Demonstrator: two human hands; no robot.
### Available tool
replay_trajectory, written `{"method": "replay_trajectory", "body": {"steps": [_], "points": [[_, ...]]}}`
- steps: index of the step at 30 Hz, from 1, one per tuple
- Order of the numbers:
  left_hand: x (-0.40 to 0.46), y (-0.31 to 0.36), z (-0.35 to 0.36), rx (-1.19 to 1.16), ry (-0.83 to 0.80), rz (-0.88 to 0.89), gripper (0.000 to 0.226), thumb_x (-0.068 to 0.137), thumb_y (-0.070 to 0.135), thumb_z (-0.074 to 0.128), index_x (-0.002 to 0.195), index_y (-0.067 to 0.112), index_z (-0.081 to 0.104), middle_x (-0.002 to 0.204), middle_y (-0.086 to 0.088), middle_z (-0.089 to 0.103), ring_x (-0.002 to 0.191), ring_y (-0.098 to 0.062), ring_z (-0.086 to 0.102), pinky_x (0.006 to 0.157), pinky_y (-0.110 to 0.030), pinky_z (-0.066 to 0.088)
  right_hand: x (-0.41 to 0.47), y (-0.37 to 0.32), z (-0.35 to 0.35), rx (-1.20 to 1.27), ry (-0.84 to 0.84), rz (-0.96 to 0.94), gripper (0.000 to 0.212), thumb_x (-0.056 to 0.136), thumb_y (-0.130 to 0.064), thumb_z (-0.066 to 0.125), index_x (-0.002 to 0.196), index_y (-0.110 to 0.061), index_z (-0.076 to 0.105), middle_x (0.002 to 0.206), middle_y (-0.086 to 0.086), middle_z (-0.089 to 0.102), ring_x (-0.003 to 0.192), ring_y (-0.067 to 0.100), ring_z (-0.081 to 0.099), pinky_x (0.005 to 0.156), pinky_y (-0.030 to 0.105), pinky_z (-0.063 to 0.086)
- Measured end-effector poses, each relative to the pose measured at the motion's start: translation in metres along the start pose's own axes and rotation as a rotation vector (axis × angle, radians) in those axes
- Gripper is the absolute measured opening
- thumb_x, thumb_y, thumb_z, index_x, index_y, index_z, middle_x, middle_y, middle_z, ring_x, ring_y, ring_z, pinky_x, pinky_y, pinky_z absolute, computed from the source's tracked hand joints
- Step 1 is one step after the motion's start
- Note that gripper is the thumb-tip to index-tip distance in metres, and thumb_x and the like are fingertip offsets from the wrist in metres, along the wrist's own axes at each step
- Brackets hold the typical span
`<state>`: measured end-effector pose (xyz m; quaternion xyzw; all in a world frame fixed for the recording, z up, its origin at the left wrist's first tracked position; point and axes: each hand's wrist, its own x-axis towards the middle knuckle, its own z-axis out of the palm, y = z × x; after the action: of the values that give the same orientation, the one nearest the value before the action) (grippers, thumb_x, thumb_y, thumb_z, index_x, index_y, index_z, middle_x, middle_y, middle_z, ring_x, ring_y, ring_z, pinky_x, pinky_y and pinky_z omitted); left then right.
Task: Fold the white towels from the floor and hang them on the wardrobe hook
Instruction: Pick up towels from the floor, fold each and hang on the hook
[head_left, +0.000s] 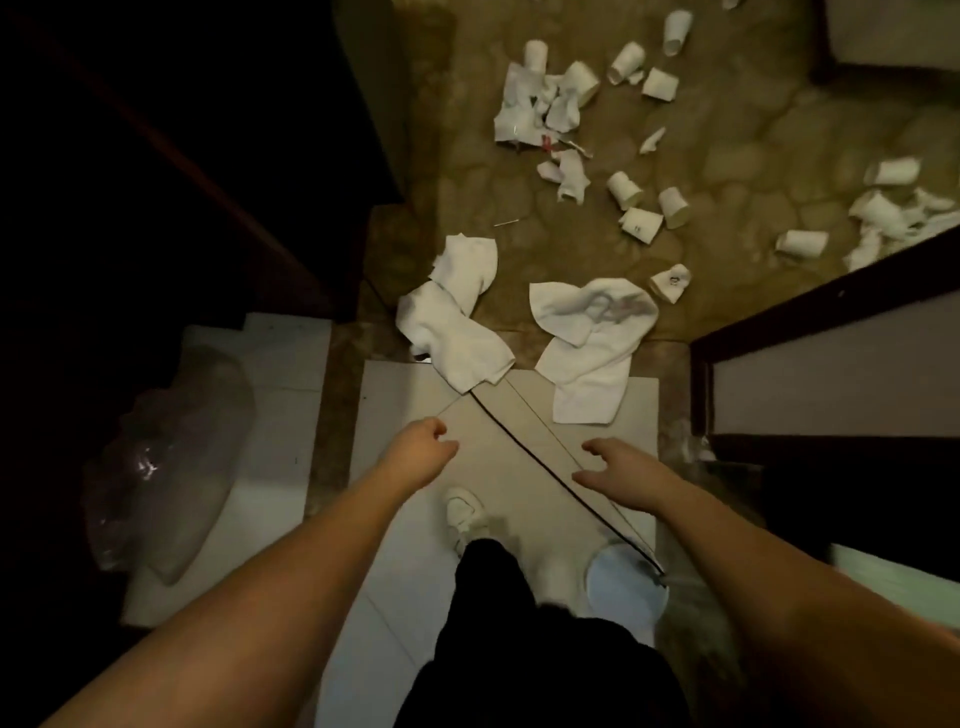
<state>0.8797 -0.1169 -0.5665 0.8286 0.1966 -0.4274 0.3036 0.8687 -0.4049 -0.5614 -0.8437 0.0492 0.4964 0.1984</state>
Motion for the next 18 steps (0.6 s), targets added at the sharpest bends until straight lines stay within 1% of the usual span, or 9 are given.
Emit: {"method": "replay_trajectory", "body": {"steps": [2, 6, 9, 11, 12, 13, 15, 16, 18], "points": [[0.043, 0.000, 0.000, 0.000, -0.009, -0.023, 0.050, 0.096, 0.036, 0.060, 0.141, 0.014, 0.051, 0.140, -0.009, 0.056, 0.101, -0.022, 0.058, 0.085, -0.030, 0.045, 0.044, -0.001, -0.011, -0.003, -0.021, -0.003, 0.070, 0.094, -0.045, 0.066, 0.152, -0.016, 0.040, 0.156, 0.006, 0.043, 0.138, 0.022, 0.045, 0.109, 0.031, 0.037], [0.137, -0.002, 0.013, -0.003, -0.034, -0.055, 0.052, 0.095, 0.038, 0.060, 0.140, 0.015, 0.052, 0.139, -0.007, 0.056, 0.114, -0.024, 0.059, 0.087, -0.030, 0.043, 0.147, 0.002, -0.026, -0.019, -0.054, 0.020, 0.071, 0.093, -0.041, 0.068, 0.152, -0.013, 0.040, 0.152, 0.011, 0.045, 0.135, 0.026, 0.048, 0.107, 0.033, 0.039], [0.212, -0.006, 0.022, -0.036, -0.043, -0.053, 0.047, 0.094, 0.040, 0.062, 0.134, 0.016, 0.055, 0.124, -0.002, 0.058, 0.096, -0.019, 0.057, 0.074, -0.026, 0.040, 0.229, 0.000, -0.028, 0.012, -0.061, 0.032, 0.071, 0.090, -0.040, 0.071, 0.149, -0.013, 0.044, 0.149, 0.011, 0.049, 0.132, 0.025, 0.051, 0.105, 0.032, 0.039], [0.262, -0.011, 0.030, -0.097, -0.031, -0.070, 0.031, 0.093, 0.041, 0.063, 0.117, 0.021, 0.059, 0.106, 0.005, 0.057, 0.084, -0.013, 0.054, 0.063, -0.024, 0.038, 0.286, -0.002, -0.025, 0.056, -0.079, 0.031, 0.071, 0.089, -0.040, 0.074, 0.147, -0.011, 0.046, 0.146, 0.011, 0.052, 0.129, 0.025, 0.053, 0.100, 0.030, 0.040], [0.286, -0.013, 0.035, -0.141, -0.015, -0.100, 0.022, 0.093, 0.042, 0.065, 0.103, 0.024, 0.058, 0.096, 0.007, 0.058, 0.080, -0.012, 0.054, 0.060, -0.023, 0.037, 0.312, -0.003, -0.023, 0.083, -0.084, 0.035, 0.071, 0.087, -0.041, 0.075, 0.146, -0.011, 0.048, 0.145, 0.011, 0.053, 0.127, 0.025, 0.054, 0.098, 0.030, 0.040], [0.309, -0.016, 0.042, -0.192, -0.002, -0.141, 0.020, 0.092, 0.042, 0.066, 0.093, 0.025, 0.056, 0.089, 0.006, 0.059, 0.078, -0.013, 0.054, 0.059, -0.024, 0.038, 0.336, -0.003, -0.019, 0.112, -0.084, 0.042, 0.072, 0.086, -0.042, 0.076, 0.145, -0.011, 0.049, 0.143, 0.011, 0.055, 0.125, 0.025, 0.055, 0.095, 0.030, 0.041], [0.350, -0.022, 0.058, -0.316, 0.010, -0.225, 0.024, 0.090, 0.042, 0.068, 0.089, 0.020, 0.057, 0.091, -0.004, 0.063, 0.081, -0.020, 0.059, 0.066, -0.031, 0.049, 0.381, -0.003, -0.008, 0.155, -0.076, 0.045, 0.071, 0.085, -0.043, 0.077, 0.143, -0.012, 0.051, 0.141, 0.010, 0.058, 0.119, 0.024, 0.058, 0.089, 0.030, 0.041], [0.369, -0.026, 0.067, -0.383, 0.011, -0.261, 0.028, 0.090, 0.042, 0.069, 0.095, 0.015, 0.060, 0.099, -0.010, 0.065, 0.089, -0.026, 0.062, 0.077, -0.037, 0.055, 0.402, -0.004, -0.002, 0.162, -0.077, 0.037, 0.069, 0.085, -0.044, 0.077, 0.142, -0.013, 0.053, 0.139, 0.010, 0.059, 0.115, 0.024, 0.058, 0.086, 0.030, 0.040], [0.401, -0.035, 0.085, -0.522, 0.025, -0.347, 0.048, 0.089, 0.043, 0.071, 0.118, 0.006, 0.059, 0.120, -0.016, 0.064, 0.108, -0.034, 0.062, 0.096, -0.046, 0.054, 0.441, -0.003, 0.009, 0.179, -0.074, 0.029, 0.065, 0.086, -0.045, 0.076, 0.139, -0.014, 0.056, 0.137, 0.011, 0.060, 0.112, 0.025, 0.058, 0.085, 0.031, 0.040]]}}
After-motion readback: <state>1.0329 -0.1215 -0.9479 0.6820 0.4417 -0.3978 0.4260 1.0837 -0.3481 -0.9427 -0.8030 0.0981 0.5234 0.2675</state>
